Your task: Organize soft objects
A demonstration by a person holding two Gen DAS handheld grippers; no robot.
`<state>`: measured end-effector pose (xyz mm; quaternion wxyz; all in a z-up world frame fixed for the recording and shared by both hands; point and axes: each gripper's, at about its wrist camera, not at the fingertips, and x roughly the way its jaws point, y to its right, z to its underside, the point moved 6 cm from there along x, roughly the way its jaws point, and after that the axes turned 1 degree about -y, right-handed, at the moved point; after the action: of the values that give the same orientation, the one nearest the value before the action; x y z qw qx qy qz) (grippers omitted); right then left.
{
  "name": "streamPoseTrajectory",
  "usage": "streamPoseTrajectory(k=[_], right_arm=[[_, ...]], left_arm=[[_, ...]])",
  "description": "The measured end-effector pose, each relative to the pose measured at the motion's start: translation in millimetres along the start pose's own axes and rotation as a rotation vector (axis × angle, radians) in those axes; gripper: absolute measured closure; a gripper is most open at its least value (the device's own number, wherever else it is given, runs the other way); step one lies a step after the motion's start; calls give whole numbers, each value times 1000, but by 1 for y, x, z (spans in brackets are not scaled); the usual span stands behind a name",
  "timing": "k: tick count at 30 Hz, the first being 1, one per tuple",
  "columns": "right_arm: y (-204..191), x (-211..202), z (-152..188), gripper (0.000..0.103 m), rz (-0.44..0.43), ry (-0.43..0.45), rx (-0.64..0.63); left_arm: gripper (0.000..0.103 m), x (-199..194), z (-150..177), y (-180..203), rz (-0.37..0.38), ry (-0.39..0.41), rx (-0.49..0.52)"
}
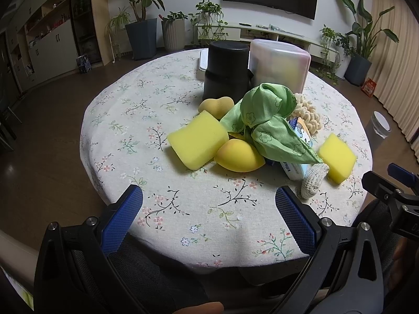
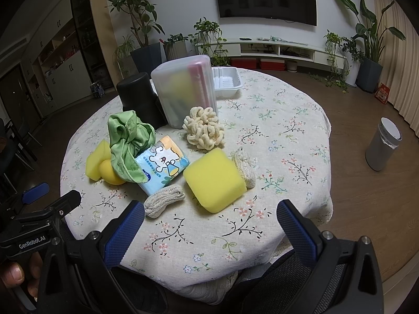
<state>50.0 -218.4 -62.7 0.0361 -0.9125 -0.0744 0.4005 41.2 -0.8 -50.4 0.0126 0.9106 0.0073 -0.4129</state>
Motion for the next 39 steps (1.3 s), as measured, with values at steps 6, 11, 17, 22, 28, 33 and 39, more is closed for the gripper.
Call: streamPoseTrajectory(k=[6, 11, 17, 22, 28, 33, 39], right_arm=[[0, 1, 0, 0, 0, -1, 0], [-2, -1, -3, 0, 2, -1, -1], [5, 4, 1, 0, 8, -2, 5], [5, 5, -1, 0, 8, -8, 5], [4, 5, -1, 0, 8, -10, 5], [4, 6, 0, 0, 8, -11, 4], [4, 5, 0, 0, 9, -11, 5]], left_arm=[[0, 1, 1, 0, 0, 0, 0], [0, 2, 1, 1, -1, -5, 1], [0, 5, 2, 3, 1, -12, 2], [0, 6, 2, 4, 4, -17, 4], [0, 6, 2, 4, 5, -18, 4], [0, 6, 2, 3, 5, -18, 4], [0, 6, 2, 4, 5, -18, 3]])
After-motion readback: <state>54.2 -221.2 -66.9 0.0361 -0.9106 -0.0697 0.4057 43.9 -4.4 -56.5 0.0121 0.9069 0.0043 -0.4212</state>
